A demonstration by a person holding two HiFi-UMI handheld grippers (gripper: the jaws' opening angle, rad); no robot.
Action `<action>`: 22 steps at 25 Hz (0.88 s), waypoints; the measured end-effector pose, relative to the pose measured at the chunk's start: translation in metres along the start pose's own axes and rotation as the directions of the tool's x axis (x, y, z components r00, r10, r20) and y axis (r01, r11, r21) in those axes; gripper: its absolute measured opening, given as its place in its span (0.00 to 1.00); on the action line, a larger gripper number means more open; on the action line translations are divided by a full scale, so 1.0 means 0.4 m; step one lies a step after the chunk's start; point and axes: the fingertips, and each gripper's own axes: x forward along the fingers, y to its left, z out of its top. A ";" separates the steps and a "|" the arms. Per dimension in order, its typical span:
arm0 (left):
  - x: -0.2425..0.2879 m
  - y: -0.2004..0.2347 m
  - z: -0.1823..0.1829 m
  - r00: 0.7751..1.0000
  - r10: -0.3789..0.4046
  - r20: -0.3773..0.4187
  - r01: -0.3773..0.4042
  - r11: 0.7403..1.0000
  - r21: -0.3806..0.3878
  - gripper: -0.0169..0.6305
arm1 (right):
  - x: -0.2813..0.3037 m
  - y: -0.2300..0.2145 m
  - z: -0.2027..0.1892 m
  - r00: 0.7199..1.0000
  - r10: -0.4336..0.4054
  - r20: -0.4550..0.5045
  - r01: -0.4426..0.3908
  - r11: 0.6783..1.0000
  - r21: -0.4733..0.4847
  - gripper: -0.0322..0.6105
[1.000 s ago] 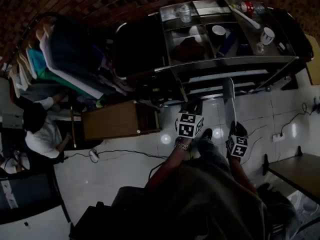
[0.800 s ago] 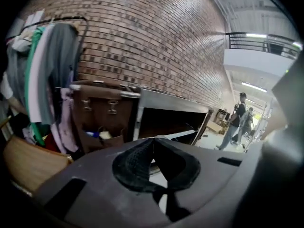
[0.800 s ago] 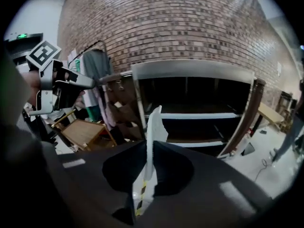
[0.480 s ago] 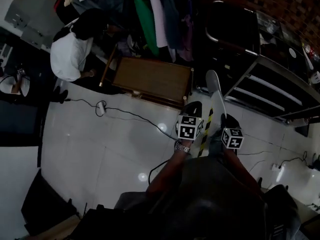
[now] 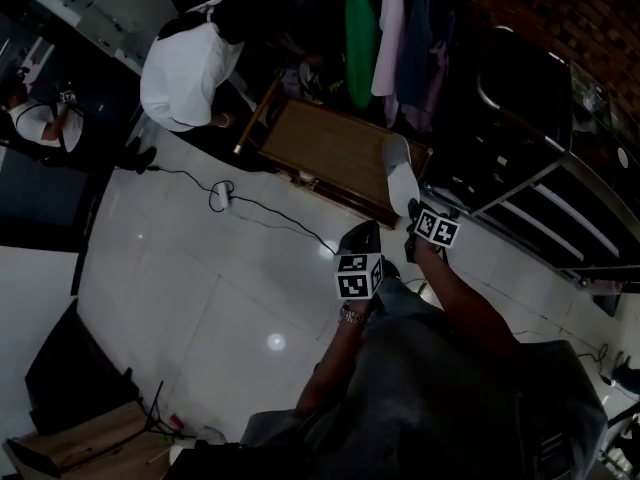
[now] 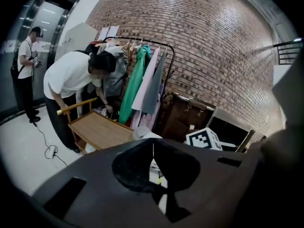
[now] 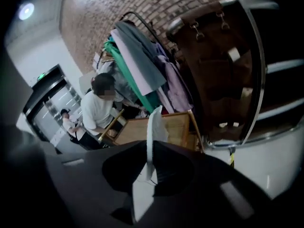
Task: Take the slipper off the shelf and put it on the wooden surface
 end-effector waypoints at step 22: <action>0.133 0.161 0.078 0.997 0.068 -0.035 -0.070 0.997 -0.040 0.03 | 0.246 -0.039 -0.095 0.938 -0.125 -0.323 0.074 0.983 -0.166 0.43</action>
